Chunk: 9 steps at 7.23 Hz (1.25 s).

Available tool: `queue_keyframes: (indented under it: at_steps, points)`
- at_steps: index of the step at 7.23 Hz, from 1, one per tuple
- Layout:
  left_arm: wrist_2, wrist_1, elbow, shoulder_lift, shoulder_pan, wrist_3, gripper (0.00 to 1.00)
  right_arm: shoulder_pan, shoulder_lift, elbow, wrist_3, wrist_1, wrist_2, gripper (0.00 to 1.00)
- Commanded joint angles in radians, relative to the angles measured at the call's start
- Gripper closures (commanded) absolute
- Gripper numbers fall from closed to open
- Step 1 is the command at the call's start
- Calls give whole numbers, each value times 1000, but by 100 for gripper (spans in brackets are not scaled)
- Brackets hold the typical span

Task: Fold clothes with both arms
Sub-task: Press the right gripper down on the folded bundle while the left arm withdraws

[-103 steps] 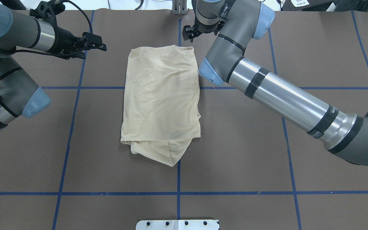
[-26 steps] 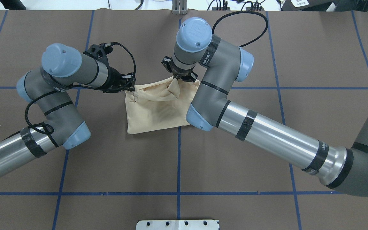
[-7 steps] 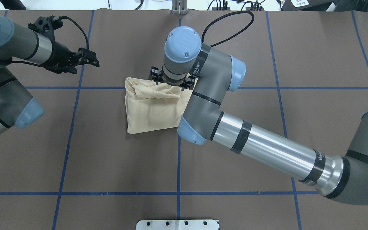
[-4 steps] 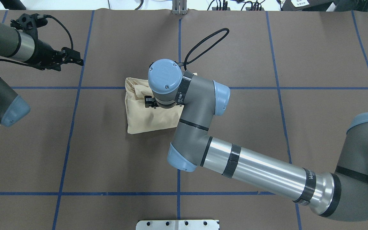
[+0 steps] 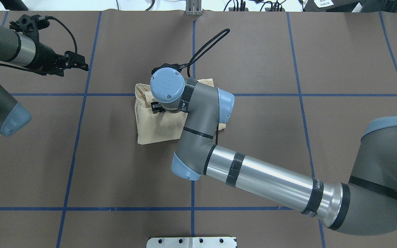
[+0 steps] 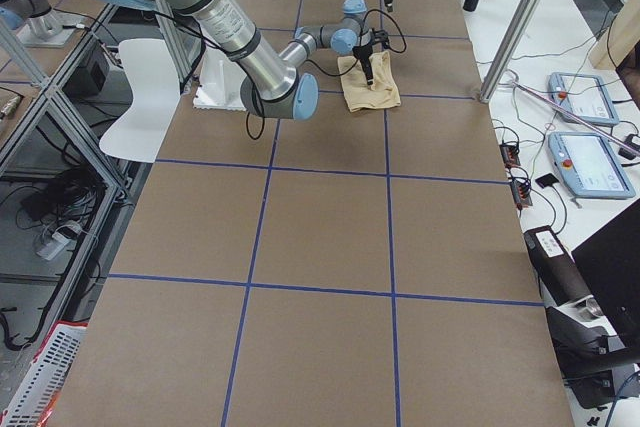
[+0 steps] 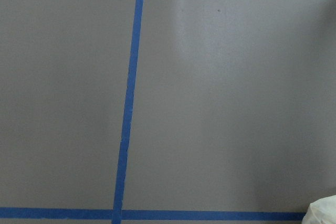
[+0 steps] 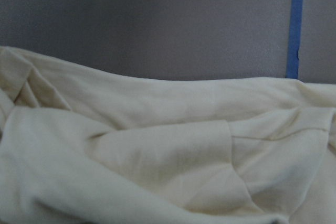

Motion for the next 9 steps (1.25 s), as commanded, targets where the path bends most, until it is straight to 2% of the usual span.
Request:
queue_keyframes:
  at_steps: [1,2,3,4,6,8,9]
  points:
    - [1,0,3,1,0,-1,1,33,32,-65,-13,50,-15,2]
    - [-1,0,3,3,2,-3,1,57,75,-110,-13,65,-30,3]
    - [1,0,5,3,3,-5,1,74,90,-182,-13,175,-51,3]
    - [1,0,5,3,2,-3,1,85,128,-233,-13,206,-101,3]
    - [1,0,5,1,0,-3,1,103,182,-235,-13,210,-163,3]
    - [1,2,3,1,-1,0,1,117,195,-233,-7,210,-162,2]
    - [-1,-2,0,1,-12,2,1,131,192,-217,-1,202,-128,1]
